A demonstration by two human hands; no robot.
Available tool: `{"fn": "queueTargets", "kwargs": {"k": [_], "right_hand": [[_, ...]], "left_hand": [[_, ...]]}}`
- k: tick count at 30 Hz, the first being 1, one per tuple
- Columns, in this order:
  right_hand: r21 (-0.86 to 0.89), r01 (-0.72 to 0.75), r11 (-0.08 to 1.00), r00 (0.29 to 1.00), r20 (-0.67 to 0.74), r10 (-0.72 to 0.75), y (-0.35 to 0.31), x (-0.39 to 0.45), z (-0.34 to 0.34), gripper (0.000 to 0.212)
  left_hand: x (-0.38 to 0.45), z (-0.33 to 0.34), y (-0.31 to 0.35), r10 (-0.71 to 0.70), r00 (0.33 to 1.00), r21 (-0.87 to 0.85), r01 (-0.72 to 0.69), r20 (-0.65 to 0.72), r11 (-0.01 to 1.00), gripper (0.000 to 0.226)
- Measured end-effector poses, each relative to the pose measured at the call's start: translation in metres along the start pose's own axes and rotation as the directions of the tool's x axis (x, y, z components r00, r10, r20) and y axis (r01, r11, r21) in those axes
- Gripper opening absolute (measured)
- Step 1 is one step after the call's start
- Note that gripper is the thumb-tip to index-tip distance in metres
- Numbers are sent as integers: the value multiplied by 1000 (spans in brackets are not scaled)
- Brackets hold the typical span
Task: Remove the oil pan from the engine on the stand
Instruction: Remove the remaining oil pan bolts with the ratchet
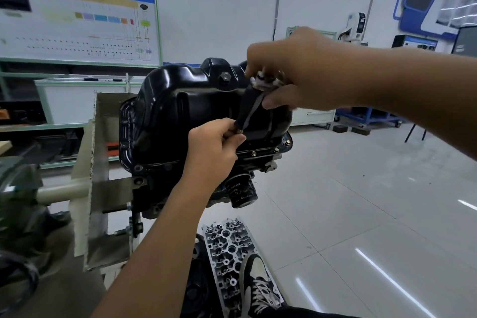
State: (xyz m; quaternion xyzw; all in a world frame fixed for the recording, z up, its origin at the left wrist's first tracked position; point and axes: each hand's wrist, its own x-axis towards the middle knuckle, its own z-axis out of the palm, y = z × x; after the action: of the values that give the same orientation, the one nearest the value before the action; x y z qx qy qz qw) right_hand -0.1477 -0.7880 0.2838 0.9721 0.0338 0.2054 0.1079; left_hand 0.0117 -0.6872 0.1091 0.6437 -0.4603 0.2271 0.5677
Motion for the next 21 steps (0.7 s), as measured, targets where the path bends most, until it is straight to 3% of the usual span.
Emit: {"fn": "queueTargets", "kwargs": {"k": [1, 3, 4, 5, 7, 8, 10, 12, 14, 15, 16, 17, 18, 19, 20, 21], "right_hand": [[156, -97, 983, 995, 17, 96, -4, 0, 0, 40], [466, -275, 841, 961, 120, 248, -12, -1, -1, 40], [504, -307, 807, 952, 155, 265, -15, -1, -1, 40], [423, -282, 861, 959, 138, 246, -14, 0, -3, 40], [39, -117, 992, 992, 56, 115, -12, 3, -7, 41], [-120, -21, 993, 999, 44, 26, -12, 4, -8, 41], [-239, 112, 965, 993, 71, -97, -9, 5, -10, 41], [-249, 130, 960, 991, 48, -122, -4, 7, -10, 42], [-206, 41, 978, 999, 22, -37, -7, 8, -7, 40], [-42, -79, 996, 996, 42, 80, -9, 8, -8, 40], [208, -239, 949, 966, 146, 212, -12, 7, -9, 39], [400, -381, 834, 917, 280, 285, -16, 4, -12, 37], [478, -463, 747, 876, 376, 302, -20, 0, -12, 35], [451, -452, 769, 876, 389, 286, -19, -2, -13, 32], [321, -371, 871, 907, 325, 266, -18, -3, -13, 29], [81, -220, 972, 954, 227, 197, -14, -2, -13, 27]], "left_hand": [[0, 0, 0, 1, 1000, -1, -1, -8, 1000, 13], [0, 0, 0, 10, 1000, 14, -10, -12, 1000, 11], [0, 0, 0, 10, 1000, 21, -9, -12, 1000, 10], [0, 1, -1, -1, 1000, 16, 1, -8, 1000, 11], [-1, 2, -1, -53, 998, -37, 54, 17, 998, 15], [-2, 2, -1, -84, 996, -62, 86, 36, 994, 17], [-3, 3, -2, -121, 991, -76, 125, 61, 989, 17], [-2, 3, -3, -115, 992, -71, 119, 55, 990, 18], [-2, 4, -4, -90, 996, -63, 91, 25, 994, 20], [-2, 6, -4, -79, 997, -53, 79, 7, 995, 20], [-3, 8, -5, -67, 998, -40, 67, -10, 997, 20], [-4, 9, -4, -53, 998, -26, 52, -25, 998, 18], [-5, 11, -4, -35, 999, -14, 35, -35, 999, 16], [-5, 11, -4, -18, 999, -7, 18, -37, 1000, 15], [-5, 11, -3, -11, 999, -8, 11, -31, 1000, 13], [-5, 10, -3, -16, 1000, -19, 15, -14, 1000, 13]]}}
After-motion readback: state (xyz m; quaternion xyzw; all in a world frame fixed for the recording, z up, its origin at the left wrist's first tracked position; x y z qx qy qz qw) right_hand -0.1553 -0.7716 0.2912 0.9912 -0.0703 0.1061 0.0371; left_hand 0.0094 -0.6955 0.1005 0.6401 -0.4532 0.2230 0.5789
